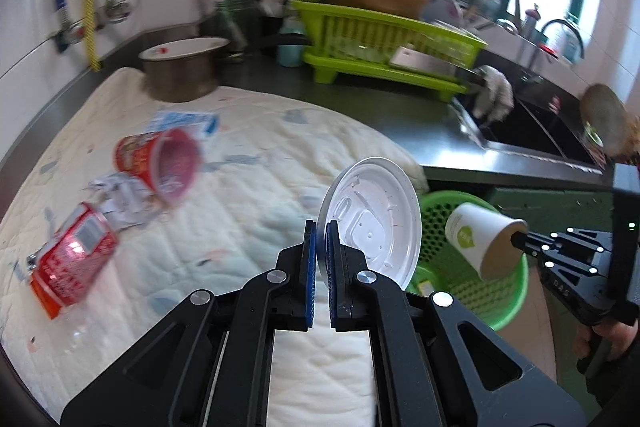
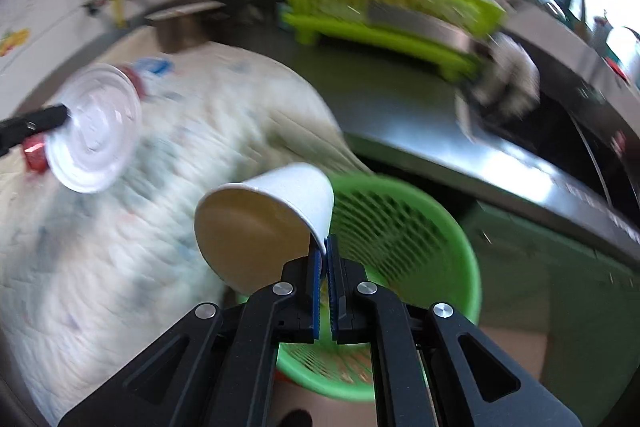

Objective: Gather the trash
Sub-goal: 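Carry the lid and paper cup over the green basket and open both tools, then move the left tool to the red Coca-Cola can and close on it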

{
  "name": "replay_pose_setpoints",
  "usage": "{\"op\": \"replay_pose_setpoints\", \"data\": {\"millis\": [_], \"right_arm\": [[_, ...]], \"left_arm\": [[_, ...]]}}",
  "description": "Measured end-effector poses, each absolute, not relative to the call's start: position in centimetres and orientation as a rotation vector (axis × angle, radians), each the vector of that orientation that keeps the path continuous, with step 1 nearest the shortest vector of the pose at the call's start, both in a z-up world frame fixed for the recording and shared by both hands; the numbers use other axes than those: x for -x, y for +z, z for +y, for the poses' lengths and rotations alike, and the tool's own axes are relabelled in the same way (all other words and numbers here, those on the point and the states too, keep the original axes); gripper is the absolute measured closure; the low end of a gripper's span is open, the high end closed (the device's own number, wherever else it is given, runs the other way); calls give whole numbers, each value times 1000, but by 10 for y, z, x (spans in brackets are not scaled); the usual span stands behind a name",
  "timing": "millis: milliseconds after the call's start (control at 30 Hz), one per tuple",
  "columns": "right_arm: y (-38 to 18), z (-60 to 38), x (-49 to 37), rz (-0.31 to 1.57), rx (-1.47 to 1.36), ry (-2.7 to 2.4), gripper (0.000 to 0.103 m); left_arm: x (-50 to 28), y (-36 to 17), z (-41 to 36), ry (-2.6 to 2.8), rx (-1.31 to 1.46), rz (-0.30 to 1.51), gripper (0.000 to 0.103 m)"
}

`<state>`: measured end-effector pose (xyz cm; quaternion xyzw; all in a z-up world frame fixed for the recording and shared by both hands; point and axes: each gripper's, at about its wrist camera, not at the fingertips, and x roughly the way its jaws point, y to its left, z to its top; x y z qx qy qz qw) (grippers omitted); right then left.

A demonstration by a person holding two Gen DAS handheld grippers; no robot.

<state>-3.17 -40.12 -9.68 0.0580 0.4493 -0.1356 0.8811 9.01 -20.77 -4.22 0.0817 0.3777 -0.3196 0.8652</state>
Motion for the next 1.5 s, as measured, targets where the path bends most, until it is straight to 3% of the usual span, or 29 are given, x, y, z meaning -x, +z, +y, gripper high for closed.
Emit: {"op": "replay_pose_setpoints", "data": {"millis": [200, 333, 533, 733, 933, 1167, 1500], "right_arm": [[-123, -438, 64, 1004, -186, -380, 89], [-123, -443, 77, 996, -205, -410, 70], [-108, -449, 92, 949, -224, -441, 50], [-96, -454, 107, 911, -245, -468, 35], [-88, -456, 114, 886, -254, -475, 31], [-84, -451, 110, 873, -251, -459, 29], [-79, -436, 89, 861, -225, -387, 25]], "left_arm": [[-66, -53, -269, -781, -244, 812, 99], [-57, -61, -296, -824, -279, 831, 99], [-49, -79, -324, -855, -317, 877, 99], [-39, -95, -343, -880, -354, 920, 98], [-36, -103, -352, -892, -351, 954, 94], [-35, -97, -345, -882, -319, 941, 70], [-49, -82, -301, -787, -262, 926, 56]]}}
